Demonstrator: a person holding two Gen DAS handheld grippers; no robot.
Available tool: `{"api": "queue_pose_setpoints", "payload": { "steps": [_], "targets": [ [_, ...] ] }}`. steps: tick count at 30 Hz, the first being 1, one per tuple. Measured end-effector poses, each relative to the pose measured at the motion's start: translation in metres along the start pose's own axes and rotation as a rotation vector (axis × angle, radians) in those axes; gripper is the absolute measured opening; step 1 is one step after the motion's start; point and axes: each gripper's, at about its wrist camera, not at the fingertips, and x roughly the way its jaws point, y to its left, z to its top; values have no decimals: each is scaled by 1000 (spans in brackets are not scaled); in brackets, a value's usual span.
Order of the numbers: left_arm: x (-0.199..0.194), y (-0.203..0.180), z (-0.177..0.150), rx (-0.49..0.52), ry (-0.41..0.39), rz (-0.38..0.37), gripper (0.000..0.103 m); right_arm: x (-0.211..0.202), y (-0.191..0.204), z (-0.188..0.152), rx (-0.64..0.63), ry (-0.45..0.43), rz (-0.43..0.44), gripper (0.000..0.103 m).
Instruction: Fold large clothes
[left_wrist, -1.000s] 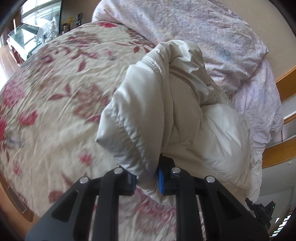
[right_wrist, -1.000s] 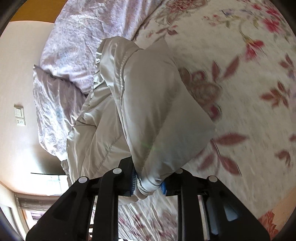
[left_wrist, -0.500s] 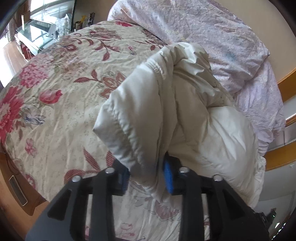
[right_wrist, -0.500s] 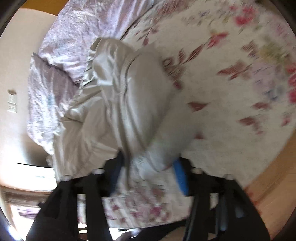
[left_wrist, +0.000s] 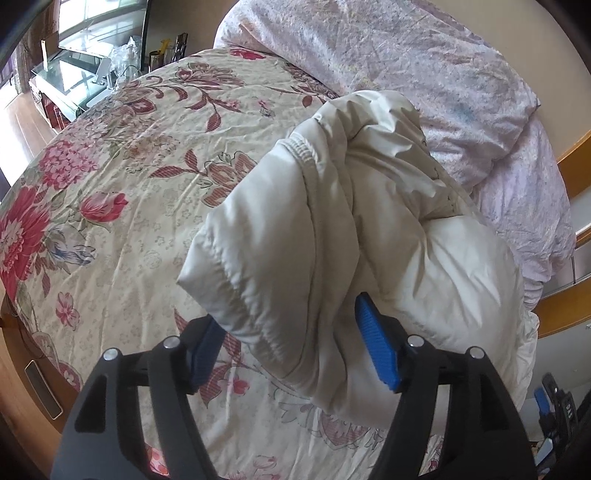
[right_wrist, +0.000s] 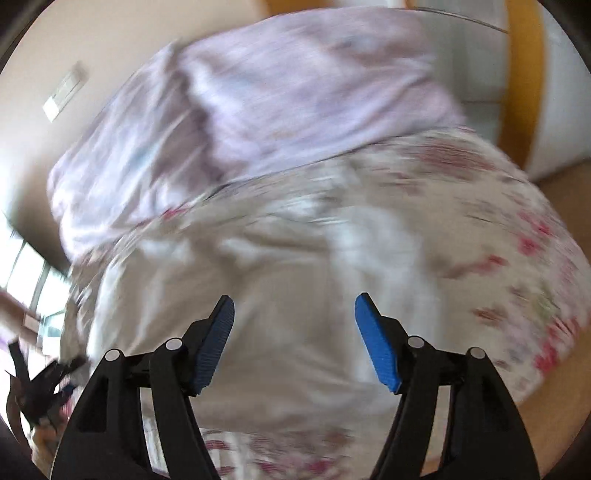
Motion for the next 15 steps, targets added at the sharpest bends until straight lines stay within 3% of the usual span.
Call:
{"api": "queue_pose_setpoints", "payload": {
  "steps": [6, 15],
  "targets": [
    [3, 2, 0, -11, 4, 6, 69, 42, 61, -2, -139, 79, 55, 68],
    [8, 9, 0, -61, 16, -12, 69, 68, 95, -21, -208, 158, 50, 68]
  ]
}}
